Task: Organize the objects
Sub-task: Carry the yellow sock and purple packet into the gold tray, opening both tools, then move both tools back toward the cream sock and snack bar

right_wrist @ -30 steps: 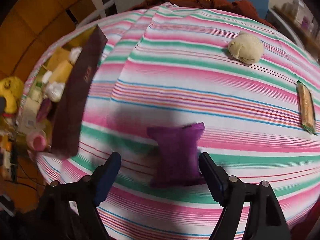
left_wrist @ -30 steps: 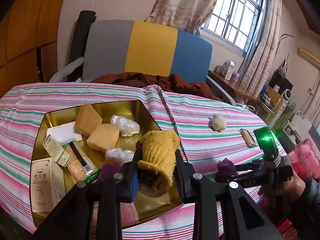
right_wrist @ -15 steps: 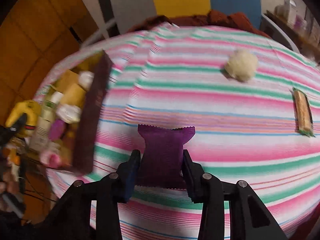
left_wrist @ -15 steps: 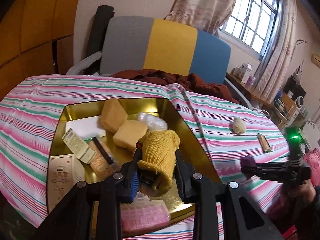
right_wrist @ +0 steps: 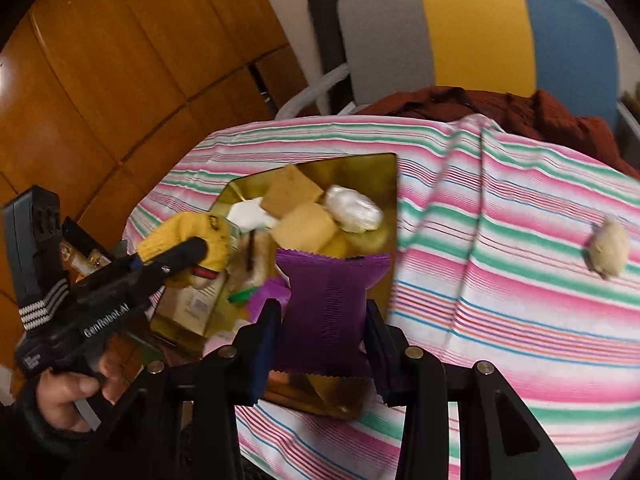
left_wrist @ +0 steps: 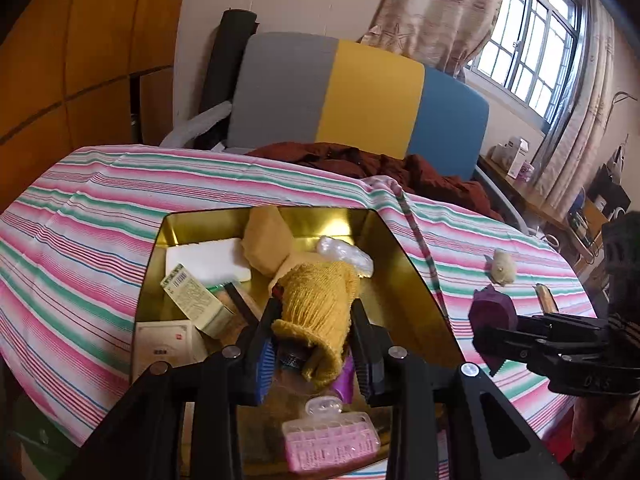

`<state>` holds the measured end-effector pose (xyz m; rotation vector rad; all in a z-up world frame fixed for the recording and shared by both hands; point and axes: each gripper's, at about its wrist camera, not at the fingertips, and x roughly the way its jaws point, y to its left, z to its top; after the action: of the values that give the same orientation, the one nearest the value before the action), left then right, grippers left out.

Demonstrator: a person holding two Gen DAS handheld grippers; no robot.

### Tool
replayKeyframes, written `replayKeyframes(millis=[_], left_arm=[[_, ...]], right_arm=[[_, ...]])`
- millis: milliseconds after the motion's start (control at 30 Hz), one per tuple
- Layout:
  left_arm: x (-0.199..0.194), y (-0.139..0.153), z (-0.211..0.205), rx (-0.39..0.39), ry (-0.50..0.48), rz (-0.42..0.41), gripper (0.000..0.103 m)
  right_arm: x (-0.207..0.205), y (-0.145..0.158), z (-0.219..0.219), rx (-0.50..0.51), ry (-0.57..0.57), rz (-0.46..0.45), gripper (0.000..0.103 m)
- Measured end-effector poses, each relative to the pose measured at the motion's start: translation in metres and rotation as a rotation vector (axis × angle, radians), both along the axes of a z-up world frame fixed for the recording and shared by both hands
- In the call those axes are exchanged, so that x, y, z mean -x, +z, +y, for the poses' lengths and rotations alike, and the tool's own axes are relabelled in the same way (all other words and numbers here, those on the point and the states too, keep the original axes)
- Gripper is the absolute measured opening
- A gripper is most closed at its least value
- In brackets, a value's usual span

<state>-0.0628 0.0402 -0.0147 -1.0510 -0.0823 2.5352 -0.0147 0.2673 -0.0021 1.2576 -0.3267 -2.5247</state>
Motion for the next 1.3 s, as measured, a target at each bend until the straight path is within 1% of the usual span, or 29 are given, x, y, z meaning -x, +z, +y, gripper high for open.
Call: replayKeyframes(millis=[33, 67, 133, 167, 200, 233, 267, 367, 433, 500, 533, 600, 700, 833, 1133, 1300], left_arm=[[0.002, 0.000, -0.001, 0.003, 0.003, -0.002, 0.033], [0.003, -0.001, 0.000, 0.004, -0.001, -0.009, 0.034], [0.006, -0.003, -0.002, 0.001, 0.012, -0.011, 0.038], [0.006, -0.003, -0.002, 0.006, 0.020, -0.007, 0.041], [0.006, -0.003, -0.002, 0.010, 0.021, -0.006, 0.045], [0.007, -0.003, -0.002, 0.009, 0.023, -0.009, 0.048], [0.007, -0.004, -0.004, 0.006, 0.032, -0.008, 0.050], [0.007, -0.004, -0.005, 0.025, 0.054, -0.006, 0.050], [0.005, -0.003, -0.006, 0.030, 0.063, -0.002, 0.050], [0.000, 0.001, -0.006, 0.044, 0.073, 0.024, 0.050], [0.000, 0.003, -0.006, 0.047, 0.075, 0.030, 0.050], [-0.003, 0.006, -0.007, 0.042, 0.080, 0.040, 0.050], [-0.007, 0.010, -0.006, 0.057, 0.089, 0.056, 0.050], [-0.013, 0.012, -0.007, 0.059, 0.090, 0.058, 0.050], [-0.026, 0.007, -0.002, 0.086, 0.077, 0.055, 0.050], [-0.033, 0.009, 0.008, 0.106, 0.042, 0.075, 0.050]], right_arm=[[0.005, 0.001, -0.006, 0.010, 0.007, -0.006, 0.042], [0.009, 0.000, -0.010, 0.016, 0.010, -0.007, 0.045], [0.014, -0.003, -0.019, 0.007, 0.027, -0.021, 0.045], [0.015, -0.005, -0.023, -0.003, 0.028, -0.029, 0.056], [0.015, -0.007, -0.026, -0.011, 0.027, -0.036, 0.069], [0.014, -0.010, -0.029, -0.013, 0.032, -0.043, 0.072], [0.014, -0.015, -0.031, -0.014, 0.033, -0.051, 0.072], [0.010, -0.022, -0.033, -0.024, 0.031, -0.071, 0.073], [0.008, -0.024, -0.036, -0.051, 0.021, -0.068, 0.077], [0.005, -0.023, -0.037, -0.081, 0.008, -0.052, 0.084], [0.003, -0.020, -0.039, -0.100, -0.003, -0.036, 0.085], [0.000, -0.015, -0.041, -0.132, -0.020, -0.003, 0.093], [-0.005, -0.007, -0.044, -0.166, -0.050, 0.039, 0.098], [-0.009, -0.002, -0.046, -0.216, -0.099, 0.081, 0.103], [-0.020, 0.005, -0.040, -0.304, -0.203, 0.136, 0.103], [-0.024, 0.007, -0.030, -0.315, -0.232, 0.135, 0.103]])
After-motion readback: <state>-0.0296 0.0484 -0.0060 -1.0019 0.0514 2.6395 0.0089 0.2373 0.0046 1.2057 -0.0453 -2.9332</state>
